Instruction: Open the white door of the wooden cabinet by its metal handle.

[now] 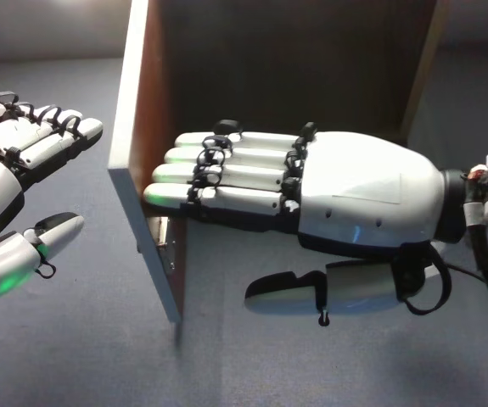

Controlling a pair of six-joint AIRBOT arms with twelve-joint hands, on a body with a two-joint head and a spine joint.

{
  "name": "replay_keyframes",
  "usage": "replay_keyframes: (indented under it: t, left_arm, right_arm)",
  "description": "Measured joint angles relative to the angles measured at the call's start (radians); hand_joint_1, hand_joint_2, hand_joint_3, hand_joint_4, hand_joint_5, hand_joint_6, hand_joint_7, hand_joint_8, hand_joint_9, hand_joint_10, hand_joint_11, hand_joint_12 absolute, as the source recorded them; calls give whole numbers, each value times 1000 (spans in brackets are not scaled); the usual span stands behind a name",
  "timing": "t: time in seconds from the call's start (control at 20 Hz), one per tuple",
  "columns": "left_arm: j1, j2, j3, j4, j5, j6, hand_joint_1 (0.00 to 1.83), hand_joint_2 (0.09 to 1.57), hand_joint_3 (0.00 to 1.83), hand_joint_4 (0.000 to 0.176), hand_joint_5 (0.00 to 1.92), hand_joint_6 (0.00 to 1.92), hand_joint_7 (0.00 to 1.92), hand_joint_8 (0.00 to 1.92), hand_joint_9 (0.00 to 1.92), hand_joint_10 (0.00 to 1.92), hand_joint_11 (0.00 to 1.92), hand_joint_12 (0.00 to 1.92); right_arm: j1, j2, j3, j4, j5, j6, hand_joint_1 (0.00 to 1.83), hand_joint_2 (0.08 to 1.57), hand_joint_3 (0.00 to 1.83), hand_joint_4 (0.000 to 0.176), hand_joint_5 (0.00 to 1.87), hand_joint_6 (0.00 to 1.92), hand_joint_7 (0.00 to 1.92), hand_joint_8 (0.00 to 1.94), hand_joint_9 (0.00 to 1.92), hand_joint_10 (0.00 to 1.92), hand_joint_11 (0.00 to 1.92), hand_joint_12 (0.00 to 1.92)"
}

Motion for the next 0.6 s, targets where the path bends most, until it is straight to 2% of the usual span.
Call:
replay_keyframes:
  t: [0.1,0.15,0.2,0.25,0.35,0.4,0.45,0.5,0.6]
  left_arm:
    - [-2,0,0,0,1,0,209,1485,6,0,139,1,152,1,171,1,0,601]
    - [-2,0,0,1,2,0,234,1488,4,0,119,1,130,2,151,1,0,551]
    - [-2,0,0,2,2,0,342,1475,0,0,159,6,160,5,180,6,0,630]
    - [-2,-2,0,2,1,0,271,1486,4,0,121,6,125,5,152,4,0,576]
    - [-3,-4,2,1,4,0,281,1480,0,0,127,7,133,7,157,6,0,572]
    - [-3,-4,5,4,5,0,297,1476,0,0,130,6,134,5,154,3,0,546]
    - [-6,-4,5,3,5,0,300,1477,1,0,132,2,133,3,147,4,0,518]
    - [-6,-4,6,3,4,0,311,1475,0,0,145,3,143,3,155,4,0,534]
    - [-6,-4,6,3,5,0,296,1483,0,0,125,3,114,2,127,2,0,519]
  right_arm:
    - [0,-3,1,-9,-5,1,387,1402,11,0,0,0,0,0,0,0,0,0]
    - [0,-3,2,-8,-5,1,341,1410,10,0,0,0,0,0,0,0,0,0]
    - [4,-3,2,-7,-5,2,370,1406,2,0,0,0,0,0,0,0,0,0]
    - [7,-3,2,-6,-4,2,375,1403,0,0,0,0,0,0,0,0,0,0]
    - [12,-11,5,-4,-2,4,363,1398,0,0,0,0,0,0,0,0,0,0]
    - [12,-19,8,0,-3,3,388,1393,0,0,0,0,0,0,0,0,0,0]
    - [12,-24,9,-3,-5,3,516,1373,0,0,0,0,0,0,0,0,14,6]
    - [12,-26,9,-10,-5,4,388,1403,7,0,0,0,0,0,0,0,2,0]
    - [12,-26,9,-3,-6,8,265,1413,8,0,0,0,0,0,0,0,0,0]
